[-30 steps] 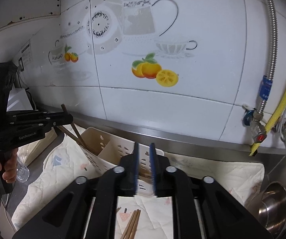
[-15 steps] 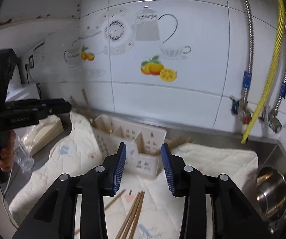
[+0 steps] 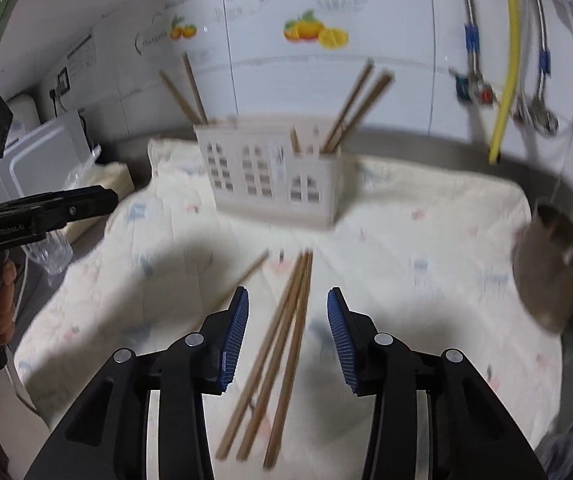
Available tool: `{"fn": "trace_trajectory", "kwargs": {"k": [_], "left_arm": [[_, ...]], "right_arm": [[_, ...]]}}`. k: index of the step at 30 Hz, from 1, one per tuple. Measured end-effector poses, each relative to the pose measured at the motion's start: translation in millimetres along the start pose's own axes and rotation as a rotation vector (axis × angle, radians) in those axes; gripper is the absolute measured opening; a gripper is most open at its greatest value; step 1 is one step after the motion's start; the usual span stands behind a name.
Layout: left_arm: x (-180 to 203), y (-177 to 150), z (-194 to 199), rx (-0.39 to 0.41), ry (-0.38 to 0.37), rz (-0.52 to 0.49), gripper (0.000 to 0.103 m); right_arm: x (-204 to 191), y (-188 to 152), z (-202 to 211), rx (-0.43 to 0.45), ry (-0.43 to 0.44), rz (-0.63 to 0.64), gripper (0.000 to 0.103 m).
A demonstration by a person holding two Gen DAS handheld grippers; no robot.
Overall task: Organize utensils
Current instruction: 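Close the left tool on a wooden chopstick while the right tool grasps another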
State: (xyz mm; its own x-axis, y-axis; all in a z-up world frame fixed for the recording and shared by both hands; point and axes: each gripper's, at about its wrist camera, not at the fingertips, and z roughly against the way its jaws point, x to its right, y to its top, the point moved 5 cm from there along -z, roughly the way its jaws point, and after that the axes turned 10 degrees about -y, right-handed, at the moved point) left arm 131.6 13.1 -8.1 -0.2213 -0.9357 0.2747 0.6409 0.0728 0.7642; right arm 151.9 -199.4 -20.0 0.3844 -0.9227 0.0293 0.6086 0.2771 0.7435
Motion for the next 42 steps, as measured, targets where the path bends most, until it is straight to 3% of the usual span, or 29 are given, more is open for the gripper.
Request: {"fn": "trace_trajectory", "kwargs": {"k": [5,7,14,20,36,42], "left_arm": [[-1.5,-33.7,-7.2,-0.044,0.011,0.019,0.053],[-1.6,-43.8,-9.1,-0.06,-0.001,0.033,0.053],[0.9,-77.6,-18.0,-0.105,-0.026,0.077,0.053],[7.5,-91.1,-23.5,-0.135,-0.038,0.076,0.051],[26.0,-112.8,-47.1,-0.208,-0.089,0.036,0.025],[29.7,-114.8,-59.3,-0.227,-0.073,0.015,0.022]], "right_arm": [[-2.3,-40.7,-9.1,-0.06,-0.022,-0.009,0.037],[-2.7,-49.9,-11.6,-0.077,-0.032,-0.01,0.03],[-4.4,-74.9,-22.4,-0.133,-0.018,-0.049,0.022],[-6.2,-78.2,-27.2,-0.146,-0.008,-0.065,0.016],[-10.7,-85.5,-35.8,-0.168,-0.018,-0.072,0.008],[-10.3,-86.4,-35.0,-0.167,-0.021,-0.072,0.008]]}}
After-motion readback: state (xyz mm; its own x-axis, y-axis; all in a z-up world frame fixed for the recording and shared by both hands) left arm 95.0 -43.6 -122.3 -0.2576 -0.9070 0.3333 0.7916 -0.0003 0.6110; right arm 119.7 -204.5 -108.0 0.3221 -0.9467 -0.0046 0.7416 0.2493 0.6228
